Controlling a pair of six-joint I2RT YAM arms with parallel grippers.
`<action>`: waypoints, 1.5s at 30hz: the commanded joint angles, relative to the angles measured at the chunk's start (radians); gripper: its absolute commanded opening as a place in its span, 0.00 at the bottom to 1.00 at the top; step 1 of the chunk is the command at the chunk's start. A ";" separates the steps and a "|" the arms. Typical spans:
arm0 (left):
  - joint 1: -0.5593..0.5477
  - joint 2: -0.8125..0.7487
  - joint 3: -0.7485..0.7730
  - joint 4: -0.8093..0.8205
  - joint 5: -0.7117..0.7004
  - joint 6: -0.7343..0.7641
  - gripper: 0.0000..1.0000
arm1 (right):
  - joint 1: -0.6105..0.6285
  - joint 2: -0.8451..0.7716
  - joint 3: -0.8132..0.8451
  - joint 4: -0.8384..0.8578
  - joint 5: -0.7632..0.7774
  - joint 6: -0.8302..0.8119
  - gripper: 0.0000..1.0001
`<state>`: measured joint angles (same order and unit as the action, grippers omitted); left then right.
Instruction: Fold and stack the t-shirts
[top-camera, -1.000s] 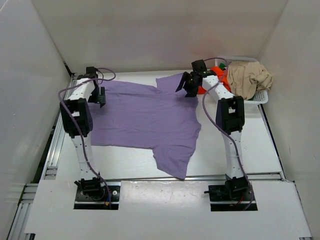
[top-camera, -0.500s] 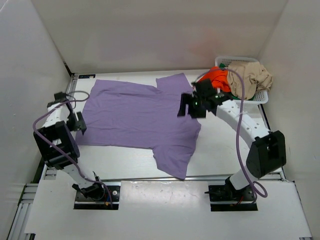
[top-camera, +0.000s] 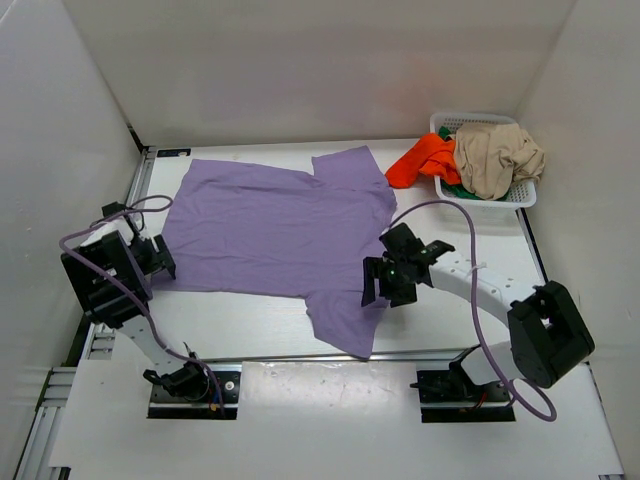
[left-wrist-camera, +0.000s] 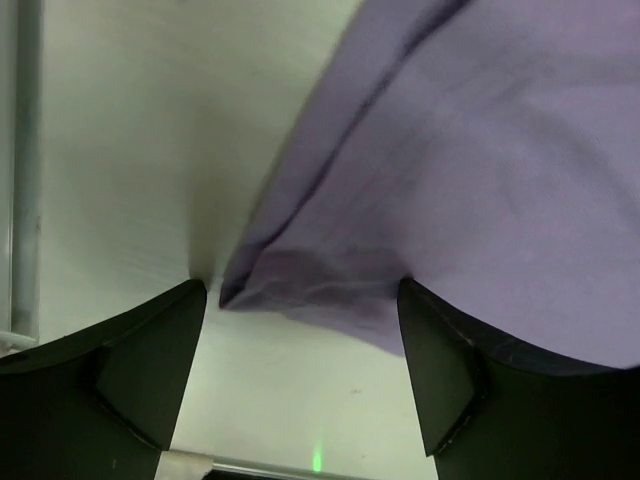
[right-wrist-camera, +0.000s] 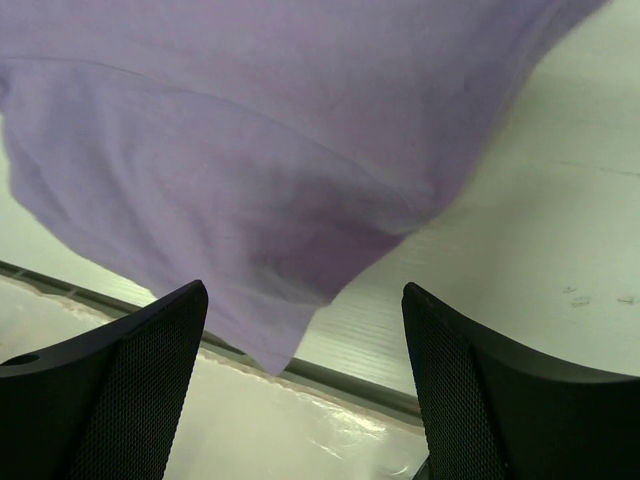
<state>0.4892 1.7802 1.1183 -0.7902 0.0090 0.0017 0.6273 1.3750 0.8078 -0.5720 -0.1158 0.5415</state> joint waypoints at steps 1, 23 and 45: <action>0.031 0.042 0.008 0.045 0.048 -0.002 0.87 | 0.024 -0.028 -0.039 0.072 -0.021 0.020 0.82; 0.031 -0.047 -0.109 0.045 0.071 -0.002 0.10 | 0.249 0.091 -0.121 0.038 -0.002 0.069 0.84; 0.031 -0.366 -0.196 -0.112 -0.125 -0.002 0.10 | 0.244 -0.256 0.004 -0.192 0.254 0.152 0.00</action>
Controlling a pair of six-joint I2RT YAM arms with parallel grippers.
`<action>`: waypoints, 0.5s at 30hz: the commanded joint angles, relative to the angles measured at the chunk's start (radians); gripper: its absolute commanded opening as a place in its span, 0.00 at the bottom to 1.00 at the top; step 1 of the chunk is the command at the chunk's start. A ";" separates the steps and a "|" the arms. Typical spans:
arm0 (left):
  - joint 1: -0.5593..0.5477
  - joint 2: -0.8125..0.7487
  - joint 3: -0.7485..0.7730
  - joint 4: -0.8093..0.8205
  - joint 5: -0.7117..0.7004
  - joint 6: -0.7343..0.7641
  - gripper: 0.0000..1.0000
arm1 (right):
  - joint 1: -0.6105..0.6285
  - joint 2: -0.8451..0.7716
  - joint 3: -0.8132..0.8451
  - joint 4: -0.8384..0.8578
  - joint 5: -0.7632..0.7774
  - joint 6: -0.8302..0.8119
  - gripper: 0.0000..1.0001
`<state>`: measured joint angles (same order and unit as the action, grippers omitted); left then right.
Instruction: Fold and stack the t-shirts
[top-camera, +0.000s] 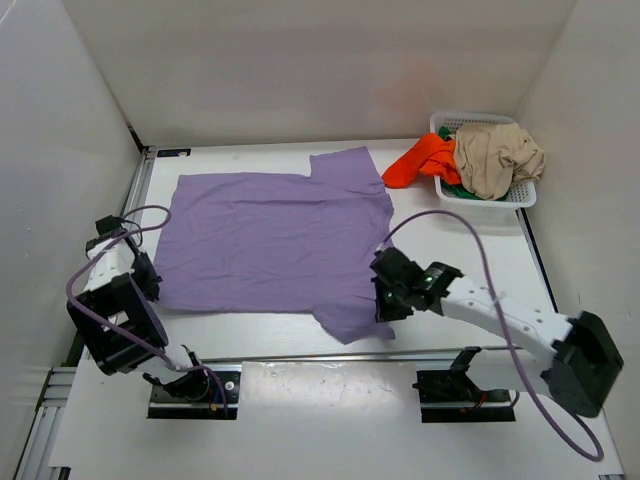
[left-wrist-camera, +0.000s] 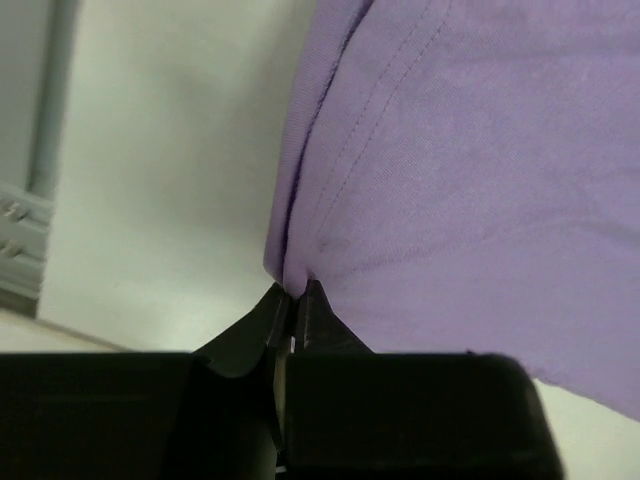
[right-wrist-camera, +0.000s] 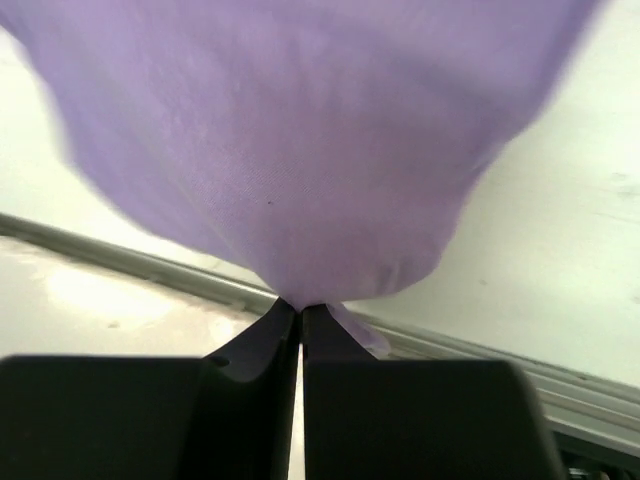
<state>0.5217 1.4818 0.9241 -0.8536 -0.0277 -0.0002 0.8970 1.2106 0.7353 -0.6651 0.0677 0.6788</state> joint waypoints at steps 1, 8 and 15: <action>-0.002 -0.090 0.010 -0.048 -0.101 0.000 0.10 | -0.038 -0.117 0.088 -0.112 0.070 0.005 0.00; -0.014 -0.051 0.174 -0.150 -0.084 0.000 0.10 | -0.289 -0.090 0.216 -0.093 -0.025 -0.152 0.00; -0.120 0.116 0.341 -0.174 -0.084 0.000 0.10 | -0.449 0.203 0.461 -0.034 -0.115 -0.349 0.00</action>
<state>0.4343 1.5501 1.1969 -1.0191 -0.0944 -0.0006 0.4892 1.3533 1.0966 -0.7277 -0.0090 0.4530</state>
